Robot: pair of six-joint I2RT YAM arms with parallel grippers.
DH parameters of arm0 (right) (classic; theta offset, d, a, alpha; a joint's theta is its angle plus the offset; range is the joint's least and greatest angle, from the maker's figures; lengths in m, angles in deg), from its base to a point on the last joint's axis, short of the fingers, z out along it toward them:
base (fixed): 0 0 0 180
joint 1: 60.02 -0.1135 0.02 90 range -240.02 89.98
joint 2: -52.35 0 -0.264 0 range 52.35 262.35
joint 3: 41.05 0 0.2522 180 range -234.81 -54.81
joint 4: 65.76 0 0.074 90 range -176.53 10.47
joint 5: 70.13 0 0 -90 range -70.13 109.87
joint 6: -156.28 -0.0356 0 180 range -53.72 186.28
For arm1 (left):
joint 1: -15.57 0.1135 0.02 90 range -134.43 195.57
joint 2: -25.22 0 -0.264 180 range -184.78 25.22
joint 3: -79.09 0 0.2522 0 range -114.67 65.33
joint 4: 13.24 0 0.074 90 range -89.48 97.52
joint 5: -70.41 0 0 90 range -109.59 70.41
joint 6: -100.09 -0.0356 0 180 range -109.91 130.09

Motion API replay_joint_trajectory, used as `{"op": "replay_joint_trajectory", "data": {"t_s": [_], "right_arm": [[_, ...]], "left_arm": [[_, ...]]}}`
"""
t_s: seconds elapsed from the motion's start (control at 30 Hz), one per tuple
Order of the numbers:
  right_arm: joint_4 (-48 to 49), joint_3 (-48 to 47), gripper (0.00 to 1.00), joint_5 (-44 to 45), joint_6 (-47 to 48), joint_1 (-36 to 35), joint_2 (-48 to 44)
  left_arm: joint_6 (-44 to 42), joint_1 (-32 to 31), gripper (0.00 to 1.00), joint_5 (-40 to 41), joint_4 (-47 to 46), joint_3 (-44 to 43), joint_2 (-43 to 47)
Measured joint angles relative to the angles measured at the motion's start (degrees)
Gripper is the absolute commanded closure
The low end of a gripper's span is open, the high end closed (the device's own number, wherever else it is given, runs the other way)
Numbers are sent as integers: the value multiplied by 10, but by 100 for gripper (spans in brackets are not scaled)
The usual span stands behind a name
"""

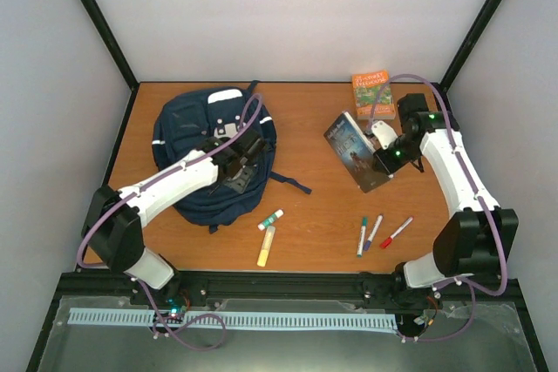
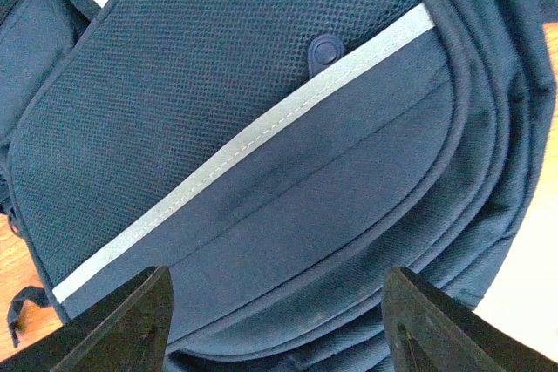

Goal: Pack the student bag
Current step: Pick up the book from the center of the board.

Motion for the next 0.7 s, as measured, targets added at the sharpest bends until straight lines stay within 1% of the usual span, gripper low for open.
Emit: {"op": "replay_joint_trajectory", "data": {"t_s": [0.17,0.3,0.33,0.53,0.57,0.63,0.67,0.7], "right_arm": [[-2,8,97,37,0,-21,22],[0,16,82,61,-2,-43,46],[1,17,77,64,-2,-47,51],[21,19,61,70,-12,-66,65],[25,22,59,70,-12,-68,69],[29,28,60,71,-14,-70,73],[30,30,63,71,-14,-70,74],[31,32,70,72,-15,-70,74]], "left_arm": [[3,0,31,26,8,5,-7],[9,-1,31,37,8,12,-10],[10,-1,31,38,8,15,-10],[12,-1,31,42,8,30,-10],[14,-1,31,43,8,31,-10],[14,-1,31,44,8,32,-9],[14,-1,31,45,7,32,-8],[14,-1,31,46,7,33,-7]]}}
